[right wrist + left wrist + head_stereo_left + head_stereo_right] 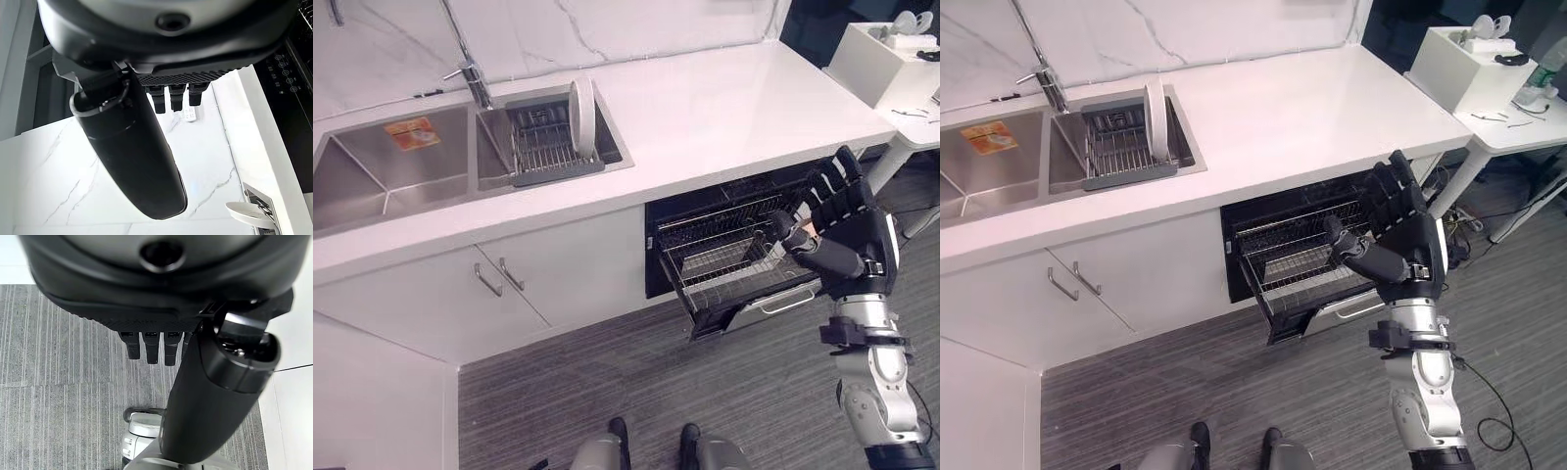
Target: Place the dishes in the dishwasher.
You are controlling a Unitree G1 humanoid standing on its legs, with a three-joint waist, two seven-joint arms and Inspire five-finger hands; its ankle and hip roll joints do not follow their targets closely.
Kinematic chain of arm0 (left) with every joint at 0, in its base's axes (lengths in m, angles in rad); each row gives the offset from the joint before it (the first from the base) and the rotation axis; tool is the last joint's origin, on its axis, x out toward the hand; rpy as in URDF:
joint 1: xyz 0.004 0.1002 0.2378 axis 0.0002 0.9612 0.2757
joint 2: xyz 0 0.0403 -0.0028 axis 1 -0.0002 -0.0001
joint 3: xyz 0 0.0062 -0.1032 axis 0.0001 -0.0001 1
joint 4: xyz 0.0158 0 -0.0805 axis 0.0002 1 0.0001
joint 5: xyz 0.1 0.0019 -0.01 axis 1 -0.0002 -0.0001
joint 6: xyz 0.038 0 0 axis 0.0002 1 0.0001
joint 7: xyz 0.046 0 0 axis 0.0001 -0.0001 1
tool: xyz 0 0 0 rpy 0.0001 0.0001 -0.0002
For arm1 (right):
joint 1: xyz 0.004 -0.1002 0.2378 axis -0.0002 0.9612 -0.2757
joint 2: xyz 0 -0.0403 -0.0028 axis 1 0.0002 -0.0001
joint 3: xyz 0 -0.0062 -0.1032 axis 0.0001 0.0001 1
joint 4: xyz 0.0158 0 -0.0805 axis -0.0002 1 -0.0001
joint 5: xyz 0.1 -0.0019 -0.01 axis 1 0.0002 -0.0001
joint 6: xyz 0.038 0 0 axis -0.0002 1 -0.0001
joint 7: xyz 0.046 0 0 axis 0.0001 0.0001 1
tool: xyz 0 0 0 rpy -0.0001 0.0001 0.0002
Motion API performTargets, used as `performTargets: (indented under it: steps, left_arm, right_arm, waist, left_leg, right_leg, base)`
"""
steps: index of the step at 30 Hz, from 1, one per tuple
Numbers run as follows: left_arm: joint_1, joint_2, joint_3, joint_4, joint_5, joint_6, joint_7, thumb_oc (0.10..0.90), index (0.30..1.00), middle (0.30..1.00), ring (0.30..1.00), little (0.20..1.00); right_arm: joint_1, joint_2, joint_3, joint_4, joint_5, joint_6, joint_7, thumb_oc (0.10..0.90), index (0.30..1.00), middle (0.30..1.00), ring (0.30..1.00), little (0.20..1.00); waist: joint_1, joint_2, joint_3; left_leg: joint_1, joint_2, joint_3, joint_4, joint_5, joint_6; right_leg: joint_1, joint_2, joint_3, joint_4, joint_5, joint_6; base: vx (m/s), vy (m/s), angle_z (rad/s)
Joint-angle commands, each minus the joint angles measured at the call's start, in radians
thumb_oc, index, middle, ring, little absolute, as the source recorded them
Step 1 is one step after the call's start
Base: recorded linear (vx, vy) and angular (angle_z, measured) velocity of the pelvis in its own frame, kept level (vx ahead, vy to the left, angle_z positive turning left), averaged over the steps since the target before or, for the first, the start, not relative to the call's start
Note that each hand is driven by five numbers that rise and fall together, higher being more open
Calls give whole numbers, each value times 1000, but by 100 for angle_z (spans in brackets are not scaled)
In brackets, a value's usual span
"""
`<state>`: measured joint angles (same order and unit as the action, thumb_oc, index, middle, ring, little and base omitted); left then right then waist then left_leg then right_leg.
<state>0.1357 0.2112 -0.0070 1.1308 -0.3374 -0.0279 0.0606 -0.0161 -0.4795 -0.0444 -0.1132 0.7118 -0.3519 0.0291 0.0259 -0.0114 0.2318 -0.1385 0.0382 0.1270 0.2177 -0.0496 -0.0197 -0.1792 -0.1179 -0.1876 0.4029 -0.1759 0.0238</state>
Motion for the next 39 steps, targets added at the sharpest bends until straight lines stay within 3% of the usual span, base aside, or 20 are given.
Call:
performTargets:
  steps: [1,2,4,5,7,9,10,12,17,20,22,23,25,26,27,30,35,39]
  left_arm:
    - [-6,18,-25,3,30,-14,13,800,900,900,900,900]
    - [-12,19,-26,-3,13,2,6,800,900,900,900,900]
    - [-17,17,-16,1,32,9,7,800,900,900,900,900]
    - [-23,18,-19,11,17,23,16,800,900,900,900,900]
    - [-29,18,-13,36,11,25,22,800,900,900,900,900]
    - [-32,16,-3,62,12,18,20,800,900,900,900,900]
    - [-37,15,7,78,2,24,12,800,900,900,900,900]
    - [-39,13,13,88,-8,32,8,800,900,900,900,900]
    - [-64,24,-18,81,58,38,35,800,900,900,900,900]
    - [-75,35,-36,82,67,49,56,800,900,900,900,900]
    - [-76,41,-46,76,44,48,81,800,900,900,900,900]
    - [-79,53,-39,68,6,52,86,800,900,900,900,900]
    - [-72,56,-30,67,0,47,85,800,900,900,900,900]
    - [-70,58,-24,58,-3,50,91,800,900,900,900,900]
    - [-69,66,-25,59,-7,52,90,800,900,900,900,900]
    - [-59,47,-21,75,9,45,74,800,900,900,900,900]
    - [-47,24,-19,75,37,34,77,800,900,900,900,900]
    - [-47,20,-17,67,40,31,78,800,900,900,900,900]
  right_arm:
    - [-141,-51,-13,-69,-7,-49,50,800,900,900,900,900]
    - [-172,-55,8,-59,-17,-41,43,800,900,900,900,900]
    - [-220,-31,37,-51,-56,-23,32,800,900,900,900,900]
    - [-244,-25,59,-58,-72,0,17,800,900,900,900,900]
    - [-263,-26,83,-61,-84,21,0,800,900,900,900,900]
    - [-271,-27,98,-63,-91,30,-8,800,900,900,900,900]
    - [-269,-35,98,-61,-88,33,-3,800,900,900,900,900]
    - [-248,-38,90,-68,-81,39,-4,800,900,900,900,900]
    - [-188,-19,69,-82,-72,1,-14,800,900,900,900,900]
    - [-171,0,73,-92,-78,-11,-26,800,900,900,900,900]
    - [-177,10,88,-86,-79,-20,-19,800,900,900,900,900]
    - [-192,2,97,-77,-64,-36,-9,800,900,900,900,900]
    - [-191,-8,97,-80,-55,-44,-5,800,900,900,900,900]
    - [-194,-11,96,-77,-48,-51,2,800,900,900,900,900]
    - [-213,-26,93,-66,-44,-69,-15,800,900,900,900,900]
    - [-235,-38,86,-62,-56,-72,-34,800,900,900,900,900]
    - [-245,-42,83,-84,-65,-35,-29,800,900,900,900,900]
    - [-230,-42,86,-90,-54,-44,-18,800,900,900,900,900]
  waist:
    - [21,-57,-6]
    - [35,-58,15]
    - [53,-36,25]
    - [66,0,26]
    - [81,30,24]
    - [88,37,20]
    - [84,30,11]
    - [73,28,-2]
    - [68,18,-19]
    - [65,21,-26]
    - [58,27,-16]
    - [45,29,-2]
    - [37,26,8]
    - [42,22,12]
    - [55,1,12]
    - [66,-11,-4]
    - [70,-10,-36]
    - [68,-7,-53]
  left_leg:
    - [50,-58,-11,126,0,-15]
    - [-13,-48,-41,216,26,-24]
    - [-16,-13,-59,112,70,-37]
    - [-72,42,-86,82,100,-63]
    - [-151,95,-129,82,139,-94]
    - [-177,115,-157,82,156,-105]
    - [-165,117,-137,82,111,-94]
    - [-140,115,-118,82,71,-83]
    - [-89,65,-117,82,7,-35]
    - [-69,29,-114,82,-28,18]
    - [-46,22,-110,82,-46,31]
    - [-33,23,-117,82,-57,27]
    - [-27,25,-118,82,-63,23]
    - [-29,33,-105,82,-61,17]
    - [-48,26,-108,82,-57,4]
    - [-56,31,-96,82,-58,-16]
    - [-51,39,-86,82,-69,-35]
    - [-42,45,-85,82,-73,-43]
  right_leg:
    - [101,-25,-17,-103,42,47]
    - [117,-18,-9,-103,41,37]
    - [147,-2,-5,-103,21,44]
    - [173,21,-3,-103,-1,52]
    - [207,37,11,-103,-32,57]
    - [229,30,21,-103,-48,62]
    - [239,8,21,-103,-52,74]
    - [245,-19,16,-103,-46,88]
    - [271,-61,18,-103,-16,113]
    - [287,-72,21,-73,110,141]
    - [201,-71,9,-31,149,141]
    - [138,-41,0,-84,145,134]
    - [119,-28,-4,-103,139,130]
    - [118,-35,-17,-103,125,126]
    - [93,-41,-23,-103,84,122]
    - [79,-62,-35,-103,67,129]
    - [88,-72,-39,-103,43,125]
    - [97,-73,-44,-103,35,123]
  base:
    - [131,-187,24]
    - [252,-71,32]
    - [308,173,26]
    - [321,298,-8]
    - [379,382,4]
    - [334,341,12]
    - [259,306,-14]
    - [271,324,-58]
    - [255,178,-12]
    - [189,154,9]
    - [79,37,-3]
    - [30,-77,-12]
    - [9,-118,-24]
    - [-36,-269,2]
    - [-48,-234,10]
    - [-3,-99,-1]
    - [-7,-27,-6]
    - [-43,-56,-5]
